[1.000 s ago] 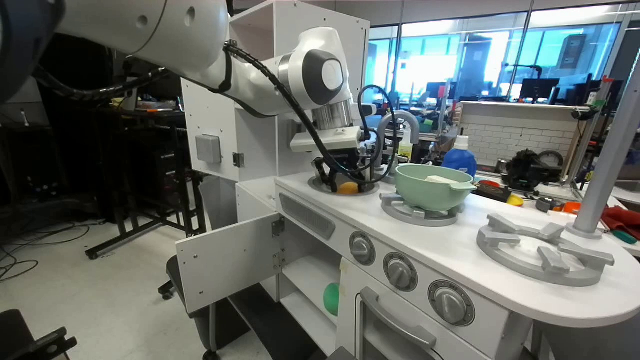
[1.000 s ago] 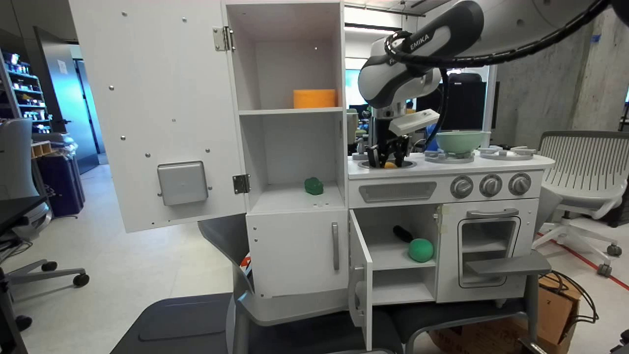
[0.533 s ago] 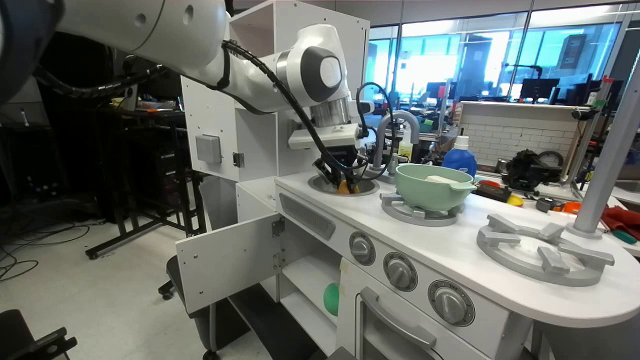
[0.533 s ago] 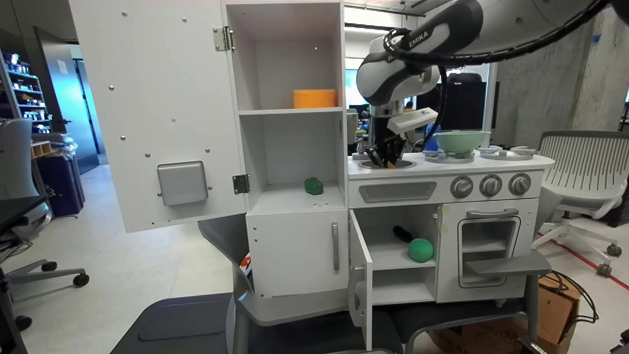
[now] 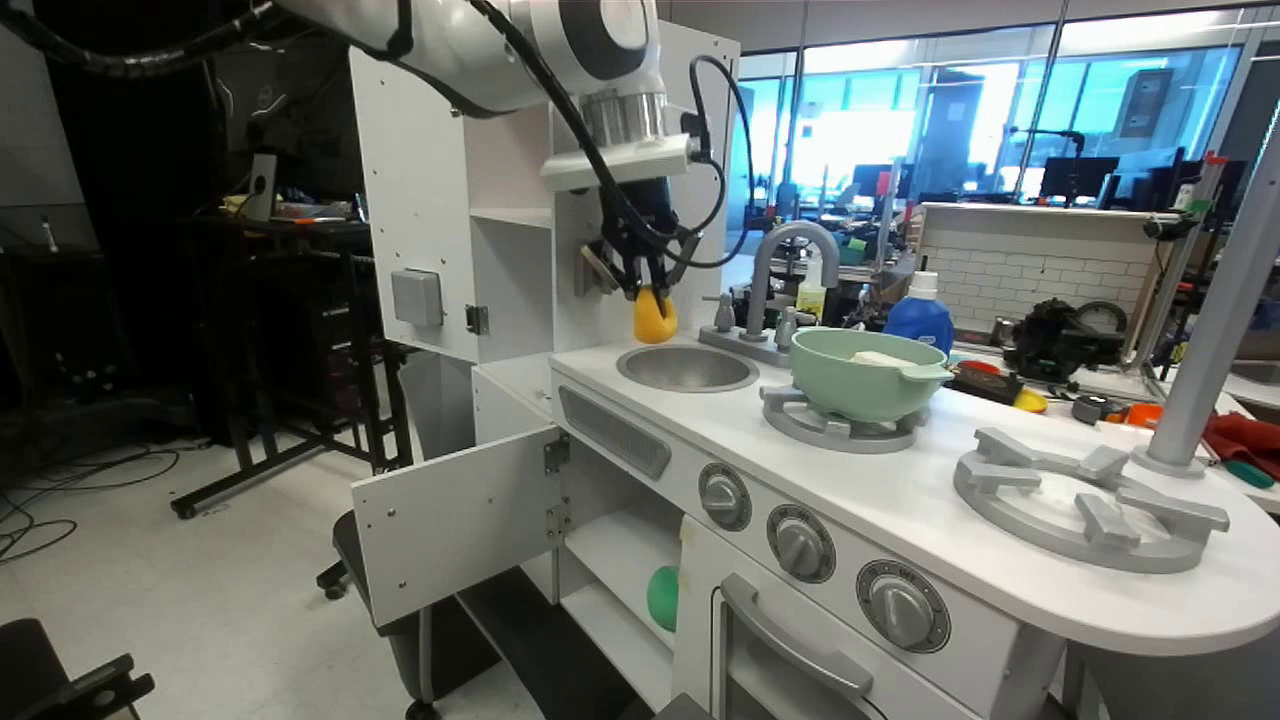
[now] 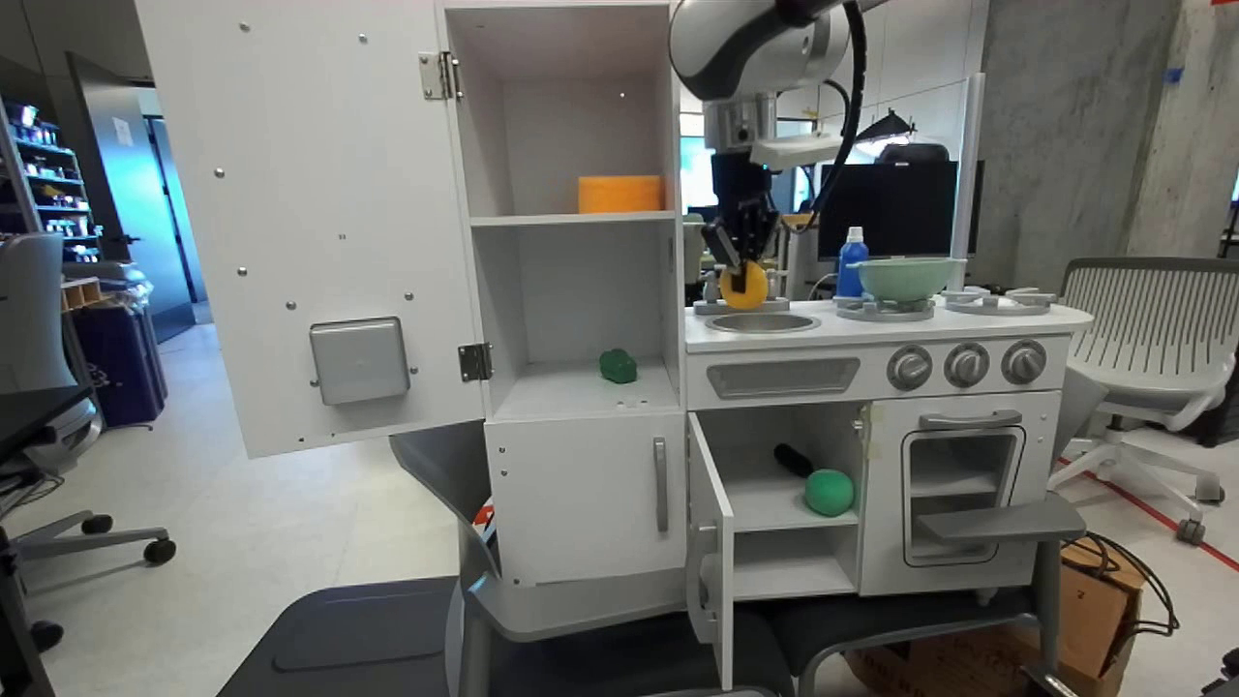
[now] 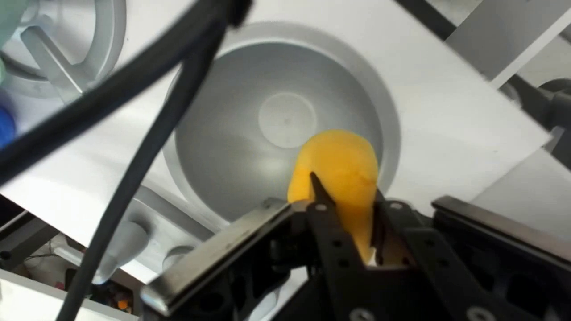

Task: Open the bottom cabinet and put the green and yellow balls in the cabinet

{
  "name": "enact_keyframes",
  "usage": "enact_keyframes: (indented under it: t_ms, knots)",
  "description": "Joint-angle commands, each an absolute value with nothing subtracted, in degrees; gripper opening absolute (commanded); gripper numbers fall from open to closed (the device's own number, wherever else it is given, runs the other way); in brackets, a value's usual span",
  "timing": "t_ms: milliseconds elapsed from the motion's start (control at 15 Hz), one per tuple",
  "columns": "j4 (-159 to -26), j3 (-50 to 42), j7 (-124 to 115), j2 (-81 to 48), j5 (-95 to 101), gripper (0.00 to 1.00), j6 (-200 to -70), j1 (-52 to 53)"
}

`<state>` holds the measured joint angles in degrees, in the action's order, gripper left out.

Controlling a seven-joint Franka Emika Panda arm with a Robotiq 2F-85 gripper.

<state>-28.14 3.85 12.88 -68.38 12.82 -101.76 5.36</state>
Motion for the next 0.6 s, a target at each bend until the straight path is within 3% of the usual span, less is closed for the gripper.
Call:
enact_keyframes:
  t_ms: [0,533]
  knots:
    - [-30.18,4.83,18.58,-63.13,12.76,0.05,-91.95,6.19]
    - [-32.75,4.88,32.41,-56.94,13.55,0.05,-74.1,8.18]
